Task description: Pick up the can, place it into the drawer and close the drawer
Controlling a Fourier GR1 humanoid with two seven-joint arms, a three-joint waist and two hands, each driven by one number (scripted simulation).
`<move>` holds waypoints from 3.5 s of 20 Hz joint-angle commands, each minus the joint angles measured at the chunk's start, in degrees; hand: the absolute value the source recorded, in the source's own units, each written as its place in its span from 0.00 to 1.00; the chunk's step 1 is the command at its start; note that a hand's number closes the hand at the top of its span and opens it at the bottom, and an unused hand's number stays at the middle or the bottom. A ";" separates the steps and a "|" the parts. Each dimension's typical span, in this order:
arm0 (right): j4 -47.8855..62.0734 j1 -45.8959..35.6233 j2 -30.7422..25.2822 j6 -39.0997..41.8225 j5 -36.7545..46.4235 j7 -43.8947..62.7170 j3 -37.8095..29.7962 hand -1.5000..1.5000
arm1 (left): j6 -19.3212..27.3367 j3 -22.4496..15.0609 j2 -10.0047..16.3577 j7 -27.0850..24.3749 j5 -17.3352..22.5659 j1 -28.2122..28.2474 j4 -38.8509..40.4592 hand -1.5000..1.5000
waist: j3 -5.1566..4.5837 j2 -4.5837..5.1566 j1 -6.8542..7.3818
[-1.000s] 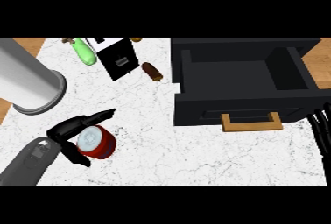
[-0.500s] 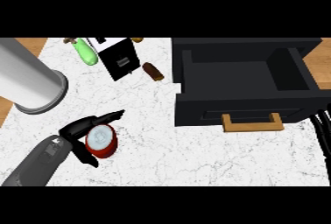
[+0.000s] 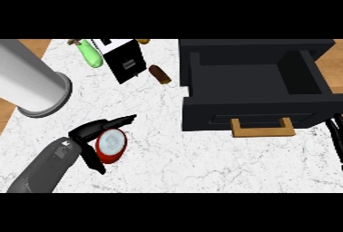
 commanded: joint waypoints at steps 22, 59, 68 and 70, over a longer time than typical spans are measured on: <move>-2.10 4.60 1.49 0.14 -0.46 -1.86 -2.10 0.00 | 8.74 13.23 -5.16 9.72 23.79 6.89 -4.38 1.00 | -0.02 -0.57 3.26; -6.06 4.56 -0.26 3.45 -6.33 2.03 -7.43 0.00 | 57.31 16.97 -21.57 65.41 15.86 -29.41 -33.17 1.00 | -0.07 -0.07 0.02; -1.57 1.01 3.02 1.39 0.12 0.06 -2.60 0.00 | 64.41 10.41 -21.63 63.44 21.67 -41.64 -19.25 1.00 | -0.04 0.17 -0.66; -1.89 -1.84 2.01 -0.12 -0.40 2.95 -3.64 0.00 | 63.12 13.39 -21.63 60.71 22.06 -44.50 -13.76 1.00 | -0.05 0.34 -0.77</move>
